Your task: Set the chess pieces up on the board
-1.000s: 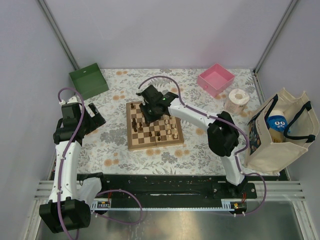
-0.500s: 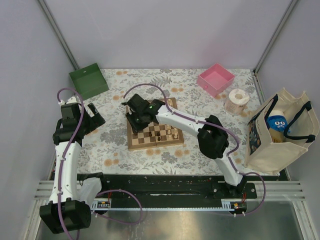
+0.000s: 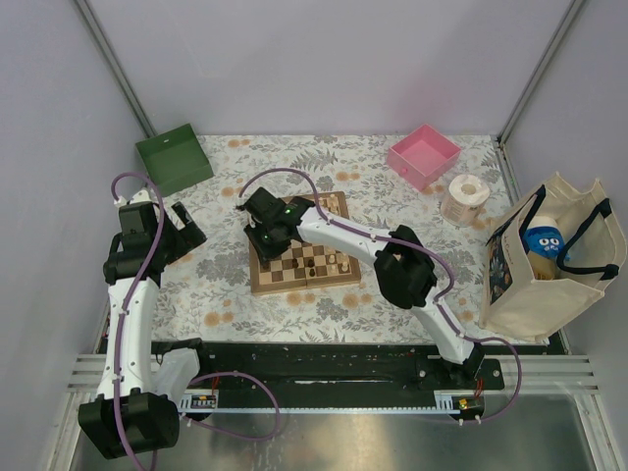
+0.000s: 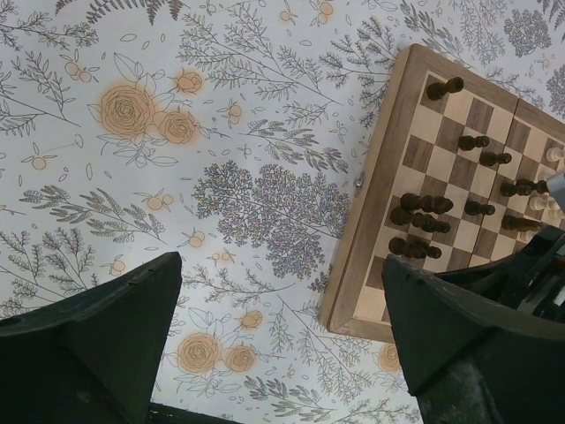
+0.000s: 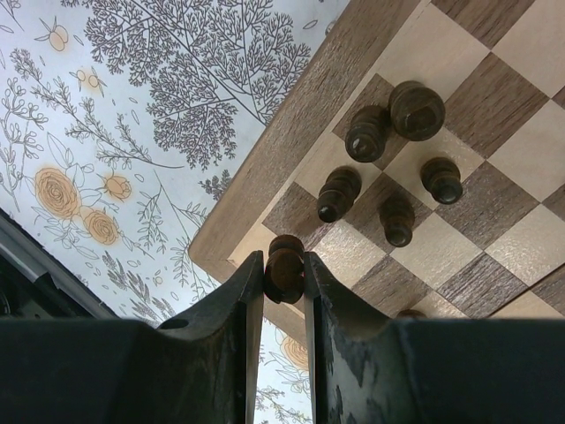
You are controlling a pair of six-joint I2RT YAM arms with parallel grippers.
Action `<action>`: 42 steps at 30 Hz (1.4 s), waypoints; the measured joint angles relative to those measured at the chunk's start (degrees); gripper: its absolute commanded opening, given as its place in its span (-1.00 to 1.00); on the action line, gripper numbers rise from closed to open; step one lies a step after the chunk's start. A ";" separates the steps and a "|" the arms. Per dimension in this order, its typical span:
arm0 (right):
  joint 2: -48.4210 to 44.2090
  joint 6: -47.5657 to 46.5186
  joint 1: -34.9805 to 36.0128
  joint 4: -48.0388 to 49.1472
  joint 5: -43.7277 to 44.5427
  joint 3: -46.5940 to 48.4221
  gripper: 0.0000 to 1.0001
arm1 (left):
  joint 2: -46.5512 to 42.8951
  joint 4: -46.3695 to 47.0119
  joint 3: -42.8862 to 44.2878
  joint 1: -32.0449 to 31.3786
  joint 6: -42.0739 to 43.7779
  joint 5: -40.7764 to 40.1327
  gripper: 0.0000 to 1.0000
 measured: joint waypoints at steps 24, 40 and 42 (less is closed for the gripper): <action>2.73 -0.02 0.26 -1.07 1.31 2.73 -0.41 | 0.00 0.07 -0.02 0.48 0.00 0.48 0.98; 3.06 -0.07 0.26 -2.82 0.81 4.28 -0.15 | 0.00 0.28 -0.02 0.63 0.00 0.52 0.98; 3.06 -0.07 0.26 -2.78 0.81 4.61 -0.13 | 0.00 0.28 -0.02 0.63 0.00 0.52 0.98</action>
